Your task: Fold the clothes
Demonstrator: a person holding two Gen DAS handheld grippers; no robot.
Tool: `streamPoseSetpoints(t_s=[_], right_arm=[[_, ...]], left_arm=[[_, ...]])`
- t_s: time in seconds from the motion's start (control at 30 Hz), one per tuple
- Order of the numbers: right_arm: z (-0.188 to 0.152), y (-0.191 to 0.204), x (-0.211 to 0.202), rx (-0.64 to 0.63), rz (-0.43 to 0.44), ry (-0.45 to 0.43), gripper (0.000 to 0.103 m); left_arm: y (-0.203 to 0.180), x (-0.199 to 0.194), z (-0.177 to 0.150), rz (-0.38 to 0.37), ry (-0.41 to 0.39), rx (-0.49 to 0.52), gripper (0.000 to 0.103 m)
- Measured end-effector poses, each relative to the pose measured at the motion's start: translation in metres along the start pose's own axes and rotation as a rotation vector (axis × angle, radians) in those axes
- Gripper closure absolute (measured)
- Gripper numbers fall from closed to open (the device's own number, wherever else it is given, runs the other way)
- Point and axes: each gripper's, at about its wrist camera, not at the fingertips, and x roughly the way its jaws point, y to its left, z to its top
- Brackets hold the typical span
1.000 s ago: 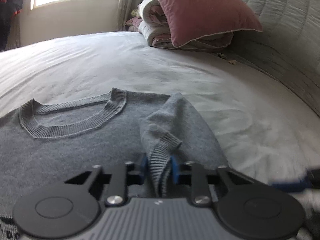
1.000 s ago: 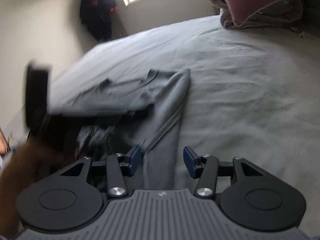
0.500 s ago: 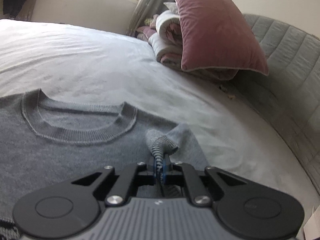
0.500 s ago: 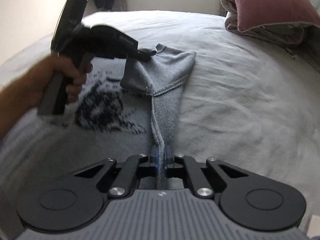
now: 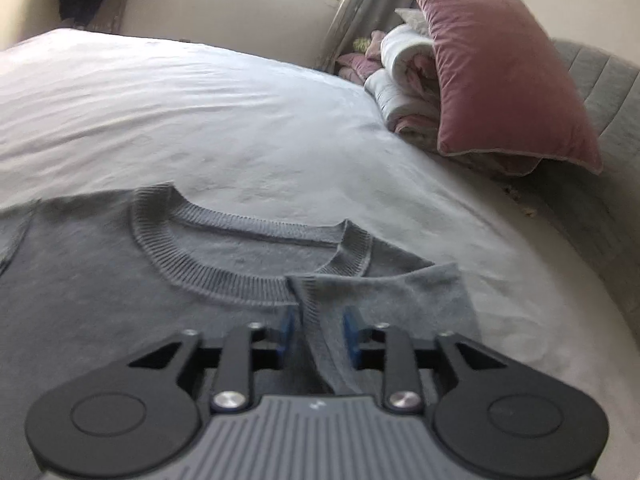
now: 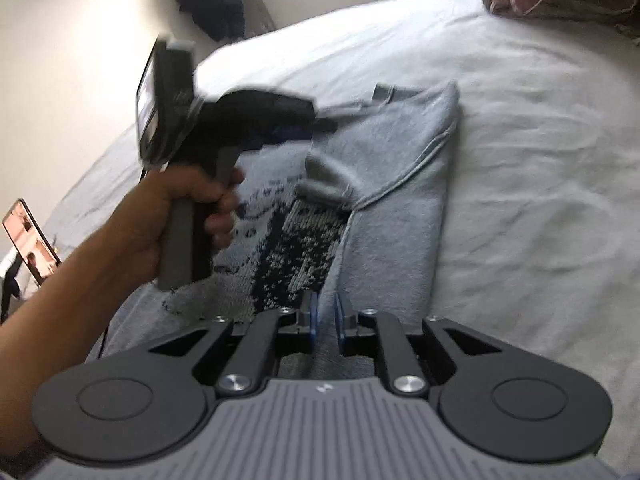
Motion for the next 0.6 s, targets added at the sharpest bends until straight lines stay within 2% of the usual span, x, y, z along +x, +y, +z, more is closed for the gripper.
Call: streamPoseSetpoints(t_s=[0.03, 0.13, 0.37, 0.6], right_arm=[[-0.001, -0.002, -0.008, 0.006, 0.004, -0.017, 0.084], [-0.007, -0.008, -0.028, 0.03, -0.002, -0.027, 0.076], [-0.048, 0.011, -0.055, 0.0, -0.007, 0.043, 0.076], [-0.088, 0.029, -0.068, 0.006, 0.017, 0.09, 0.076]], left_arm=[[-0.001, -0.008, -0.003, -0.007, 0.007, -0.004, 0.061], [-0.004, -0.027, -0.013, -0.036, 0.05, -0.006, 0.061], [-0.016, -0.069, -0.056, -0.118, 0.167, 0.023, 0.059], [-0.022, -0.103, -0.099, -0.18, 0.222, 0.024, 0.059]])
